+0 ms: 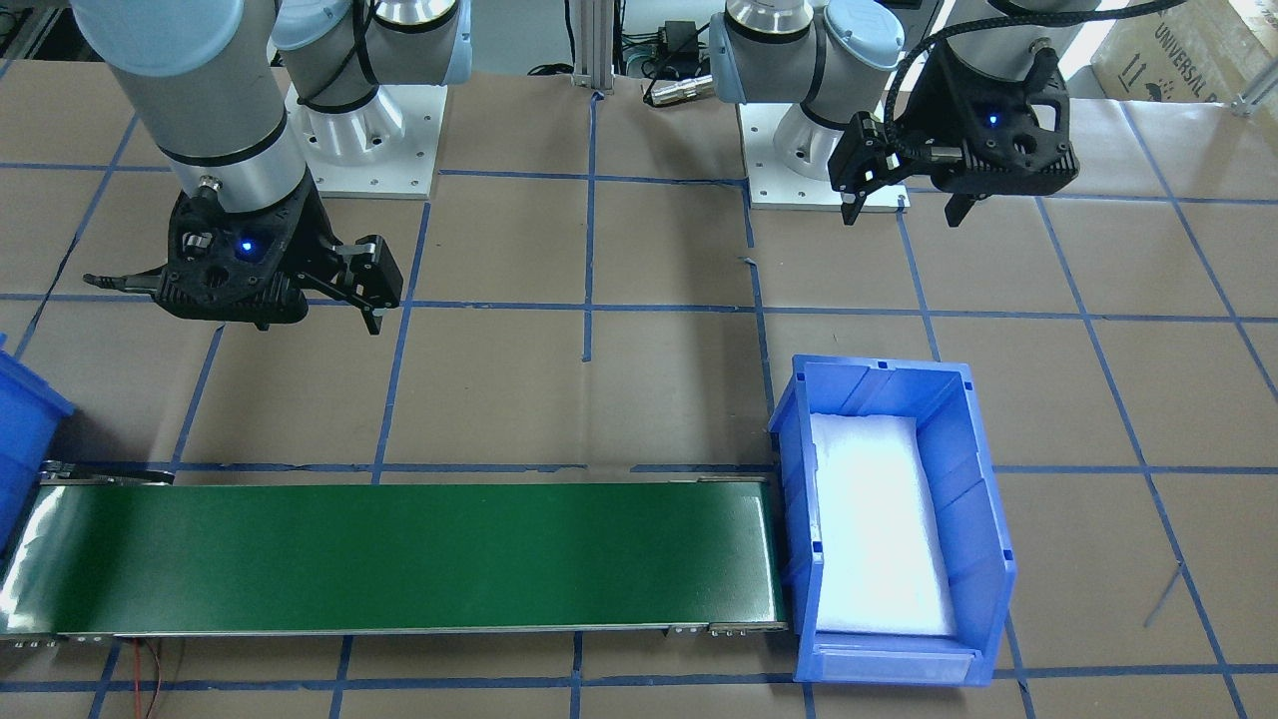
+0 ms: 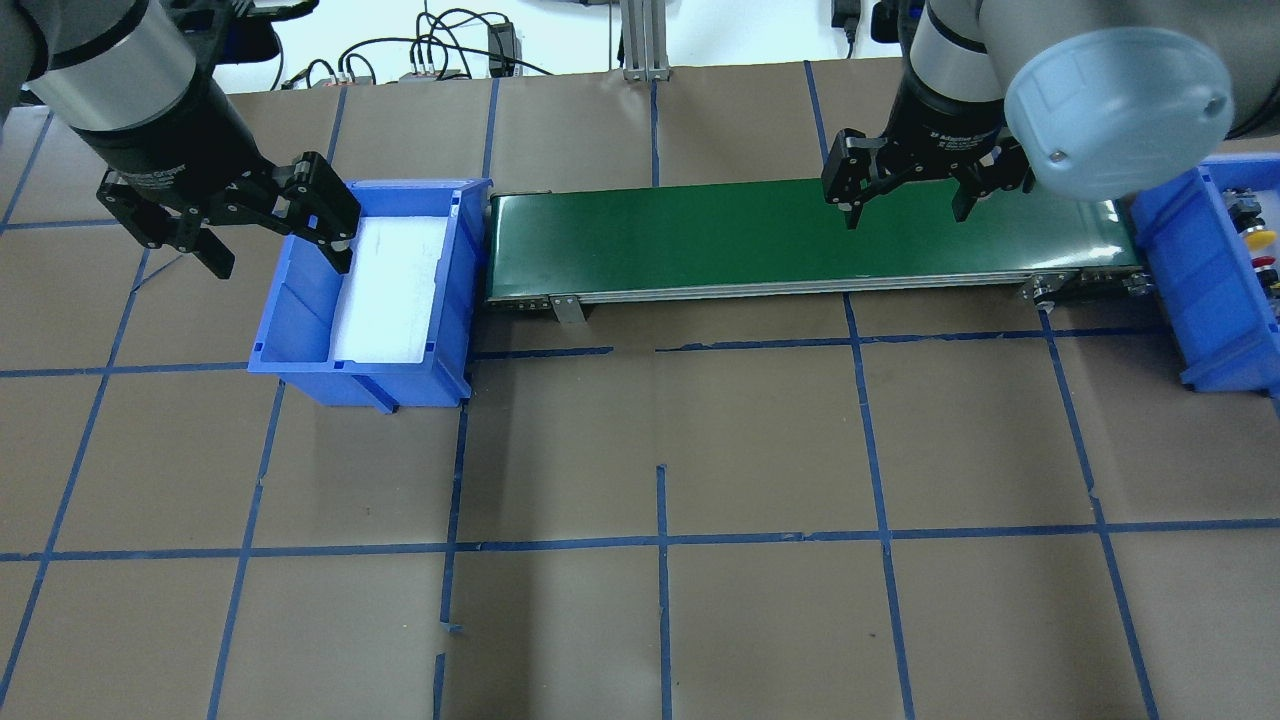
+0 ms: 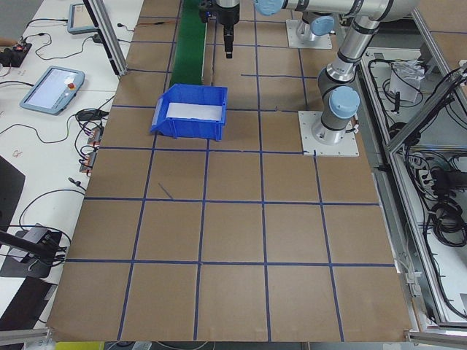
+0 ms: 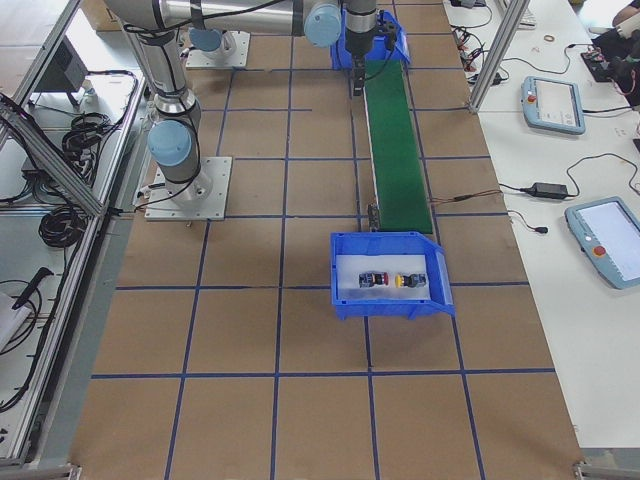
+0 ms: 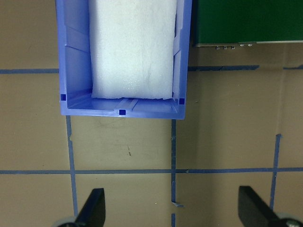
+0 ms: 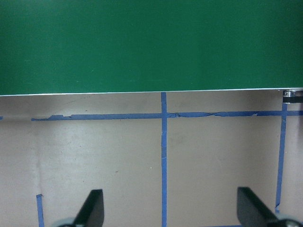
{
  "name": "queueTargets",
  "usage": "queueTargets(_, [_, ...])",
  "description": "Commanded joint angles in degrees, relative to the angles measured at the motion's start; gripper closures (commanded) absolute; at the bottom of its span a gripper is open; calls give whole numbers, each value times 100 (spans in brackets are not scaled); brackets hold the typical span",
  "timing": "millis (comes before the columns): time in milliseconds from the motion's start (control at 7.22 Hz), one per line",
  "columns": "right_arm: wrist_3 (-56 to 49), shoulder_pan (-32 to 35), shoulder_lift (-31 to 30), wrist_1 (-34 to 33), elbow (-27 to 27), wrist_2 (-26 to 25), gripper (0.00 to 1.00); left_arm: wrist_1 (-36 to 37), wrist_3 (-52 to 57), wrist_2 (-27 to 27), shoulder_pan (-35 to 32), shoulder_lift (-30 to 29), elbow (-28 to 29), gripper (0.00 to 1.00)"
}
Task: Transport two buttons from left to right
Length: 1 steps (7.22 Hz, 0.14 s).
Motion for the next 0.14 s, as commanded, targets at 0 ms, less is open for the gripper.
queueTargets(0, [0,-1,0,-4,1,-20,0,9,3,-2,0,-3,-20,0])
